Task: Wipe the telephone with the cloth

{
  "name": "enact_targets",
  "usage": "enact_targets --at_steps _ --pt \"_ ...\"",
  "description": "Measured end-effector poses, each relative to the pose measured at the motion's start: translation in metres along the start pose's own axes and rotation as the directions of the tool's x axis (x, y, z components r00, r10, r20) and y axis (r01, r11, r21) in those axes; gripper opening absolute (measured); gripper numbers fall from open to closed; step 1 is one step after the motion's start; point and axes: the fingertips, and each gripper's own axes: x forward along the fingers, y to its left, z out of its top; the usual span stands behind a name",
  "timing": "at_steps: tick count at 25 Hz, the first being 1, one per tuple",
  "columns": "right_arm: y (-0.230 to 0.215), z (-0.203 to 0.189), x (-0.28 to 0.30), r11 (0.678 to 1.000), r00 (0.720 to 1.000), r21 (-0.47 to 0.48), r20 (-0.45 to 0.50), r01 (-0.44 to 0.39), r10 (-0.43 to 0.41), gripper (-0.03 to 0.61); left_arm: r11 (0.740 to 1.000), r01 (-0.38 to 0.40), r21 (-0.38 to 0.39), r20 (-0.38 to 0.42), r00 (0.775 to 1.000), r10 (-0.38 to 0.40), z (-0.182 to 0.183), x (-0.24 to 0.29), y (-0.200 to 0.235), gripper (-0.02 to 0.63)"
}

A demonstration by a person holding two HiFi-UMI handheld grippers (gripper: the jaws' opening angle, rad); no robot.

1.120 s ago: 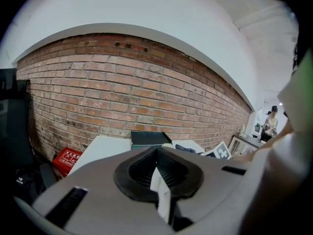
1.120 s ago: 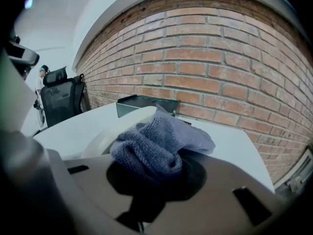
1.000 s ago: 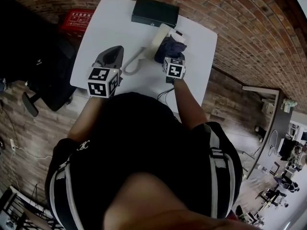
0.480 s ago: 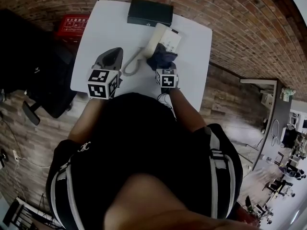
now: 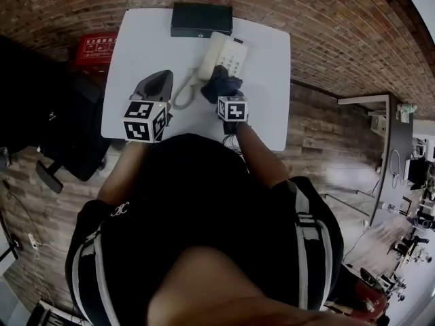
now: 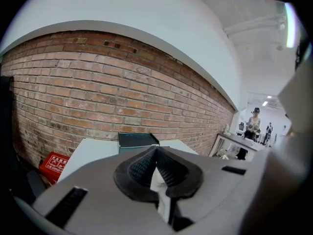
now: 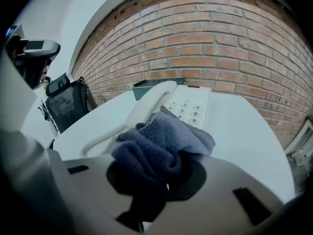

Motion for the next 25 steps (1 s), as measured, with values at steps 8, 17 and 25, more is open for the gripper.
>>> enact_targets --at_steps 8,17,25 --pt "0.019 0.098 -0.089 1.000 0.934 -0.009 0.357 0.022 -0.018 0.055 0.997 0.068 0.030 -0.029 0.997 -0.067 0.000 0.013 -0.015 -0.008" --pt "0.002 0.184 -0.223 0.982 0.706 0.074 0.685 0.175 -0.178 0.051 0.979 0.181 0.095 -0.029 0.983 -0.179 0.009 0.032 -0.046 -0.007" --pt "-0.006 0.153 -0.242 0.970 0.704 0.164 0.667 0.181 -0.244 0.051 0.965 0.233 0.117 -0.053 0.972 -0.228 0.007 0.041 -0.066 -0.008"
